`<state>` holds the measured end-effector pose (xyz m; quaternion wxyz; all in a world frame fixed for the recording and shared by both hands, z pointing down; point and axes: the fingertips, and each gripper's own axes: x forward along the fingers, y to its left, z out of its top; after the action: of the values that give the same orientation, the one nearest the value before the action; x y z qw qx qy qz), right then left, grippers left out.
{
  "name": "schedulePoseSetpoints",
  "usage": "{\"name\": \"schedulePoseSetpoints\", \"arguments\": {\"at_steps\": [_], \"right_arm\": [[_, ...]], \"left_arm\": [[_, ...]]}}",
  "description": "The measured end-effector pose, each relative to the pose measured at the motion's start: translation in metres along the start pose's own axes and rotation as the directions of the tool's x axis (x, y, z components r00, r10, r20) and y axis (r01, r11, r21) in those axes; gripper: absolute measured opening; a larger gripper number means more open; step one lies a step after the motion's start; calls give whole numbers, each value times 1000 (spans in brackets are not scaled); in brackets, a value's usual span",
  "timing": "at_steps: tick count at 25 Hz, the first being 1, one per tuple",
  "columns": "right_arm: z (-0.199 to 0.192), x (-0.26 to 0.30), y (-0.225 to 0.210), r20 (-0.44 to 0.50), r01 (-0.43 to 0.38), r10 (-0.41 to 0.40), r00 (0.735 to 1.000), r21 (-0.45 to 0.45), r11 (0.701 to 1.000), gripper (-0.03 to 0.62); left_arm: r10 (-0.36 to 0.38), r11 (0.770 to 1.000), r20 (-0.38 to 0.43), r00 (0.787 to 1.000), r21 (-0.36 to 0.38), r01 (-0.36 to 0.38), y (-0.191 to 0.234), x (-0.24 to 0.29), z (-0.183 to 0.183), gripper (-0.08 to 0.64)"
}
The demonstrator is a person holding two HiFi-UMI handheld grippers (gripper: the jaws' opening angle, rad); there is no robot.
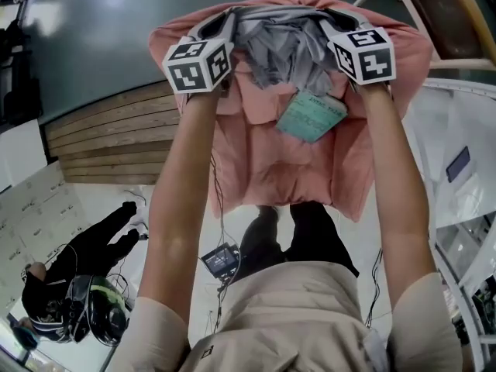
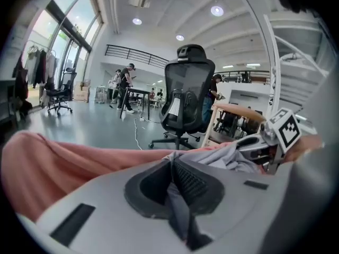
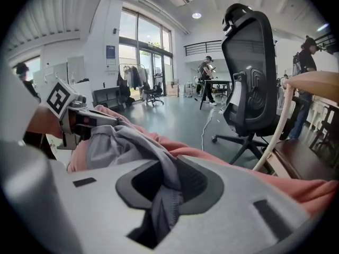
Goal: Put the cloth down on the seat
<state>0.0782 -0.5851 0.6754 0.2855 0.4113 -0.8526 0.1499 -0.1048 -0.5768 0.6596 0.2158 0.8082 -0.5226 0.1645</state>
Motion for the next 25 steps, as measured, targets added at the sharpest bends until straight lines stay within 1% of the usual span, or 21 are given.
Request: {"name": "schedulePoseSetpoints", "arguments": {"at_steps": [2, 6, 9, 11, 13, 15, 16, 19, 22, 25], "right_arm": [[-4, 5, -2, 6, 2, -2, 1000, 0, 1000, 61], [-7, 10, -1, -6, -3, 3, 1000, -7, 1000, 61], [5, 5, -1, -7, 2, -2, 1000, 4, 1000, 63], [12, -2, 1, -11, -6, 6, 1000, 24, 1000, 77], [15, -10, 4, -23, -23, 24, 999, 36, 999, 101], [13, -18, 11, -45, -34, 36, 998, 37, 999, 130], [13, -23, 14, -53, -34, 36, 998, 38, 999, 138], [14, -40, 24, -66, -32, 35, 997, 48, 998, 170], [10, -54, 26, -85, -29, 34, 996, 58, 998, 189], [17, -70, 23, -76, -23, 27, 997, 56, 998, 199]], "left_arm": [[-13, 1000, 29, 999, -23, 13, 3, 3, -4, 17], [-20, 999, 47, 999, -29, 22, 3, -4, -6, 17], [-54, 998, 69, 996, -19, 55, 1, -13, 5, 18], [-78, 997, 68, 995, -8, 79, -4, -22, 11, 21], [-87, 996, 60, 994, 3, 87, -6, -33, 15, 49], [-84, 996, 59, 995, 14, 83, -4, -47, 16, 103], [-80, 997, 63, 995, 20, 79, -1, -56, 18, 115], [-63, 997, 79, 995, 41, 60, 6, -85, 25, 121], [-44, 998, 94, 995, 58, 39, 9, -108, 31, 121], [-36, 997, 133, 990, 79, 26, 7, -129, 49, 121]]}}
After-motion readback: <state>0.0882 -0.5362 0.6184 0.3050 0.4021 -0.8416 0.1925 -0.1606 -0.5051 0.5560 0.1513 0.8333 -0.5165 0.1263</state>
